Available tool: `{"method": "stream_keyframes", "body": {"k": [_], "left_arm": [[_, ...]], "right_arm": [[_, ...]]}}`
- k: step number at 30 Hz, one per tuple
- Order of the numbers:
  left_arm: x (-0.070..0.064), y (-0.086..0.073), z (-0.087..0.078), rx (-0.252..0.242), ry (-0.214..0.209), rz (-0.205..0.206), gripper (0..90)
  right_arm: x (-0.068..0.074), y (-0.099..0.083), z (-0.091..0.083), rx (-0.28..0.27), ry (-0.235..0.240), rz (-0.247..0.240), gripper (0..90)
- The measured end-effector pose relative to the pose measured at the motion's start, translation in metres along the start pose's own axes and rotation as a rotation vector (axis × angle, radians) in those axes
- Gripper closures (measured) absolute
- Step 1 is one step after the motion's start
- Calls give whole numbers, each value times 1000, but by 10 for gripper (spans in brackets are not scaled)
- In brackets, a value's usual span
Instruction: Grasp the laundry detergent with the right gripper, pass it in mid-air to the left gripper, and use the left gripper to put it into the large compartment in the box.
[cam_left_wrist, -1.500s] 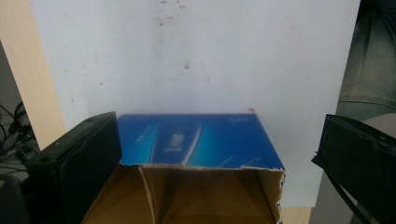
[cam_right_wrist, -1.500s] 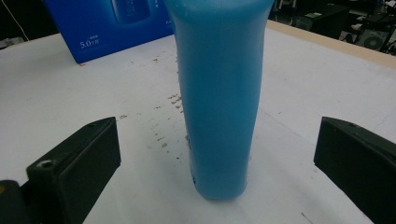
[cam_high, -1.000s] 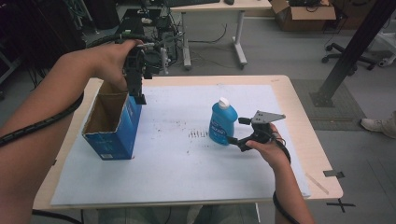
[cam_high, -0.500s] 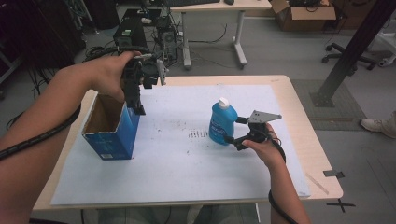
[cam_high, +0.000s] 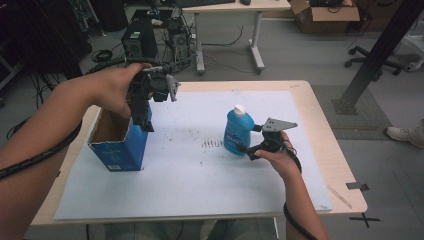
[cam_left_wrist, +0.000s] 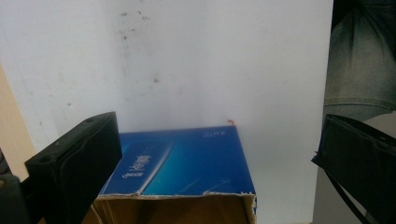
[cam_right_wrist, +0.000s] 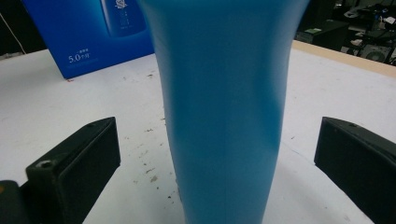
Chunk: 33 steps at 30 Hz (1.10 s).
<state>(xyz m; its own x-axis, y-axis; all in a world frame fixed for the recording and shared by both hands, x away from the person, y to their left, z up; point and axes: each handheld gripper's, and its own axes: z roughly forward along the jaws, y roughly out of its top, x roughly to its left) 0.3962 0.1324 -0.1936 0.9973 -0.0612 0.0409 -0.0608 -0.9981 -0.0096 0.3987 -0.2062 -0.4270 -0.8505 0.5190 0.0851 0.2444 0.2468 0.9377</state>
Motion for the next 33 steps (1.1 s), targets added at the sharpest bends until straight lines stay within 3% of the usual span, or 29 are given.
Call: {"method": "stream_keyframes", "body": {"k": [17, 33], "left_arm": [[-7, -10, 2, -6, -2, -3, 4], [-6, -12, 3, -9, 3, -1, 4]], "right_arm": [[2, 1, 16, -10, 6, 0, 2], [4, 3, 18, -24, -23, -12, 91]]}}
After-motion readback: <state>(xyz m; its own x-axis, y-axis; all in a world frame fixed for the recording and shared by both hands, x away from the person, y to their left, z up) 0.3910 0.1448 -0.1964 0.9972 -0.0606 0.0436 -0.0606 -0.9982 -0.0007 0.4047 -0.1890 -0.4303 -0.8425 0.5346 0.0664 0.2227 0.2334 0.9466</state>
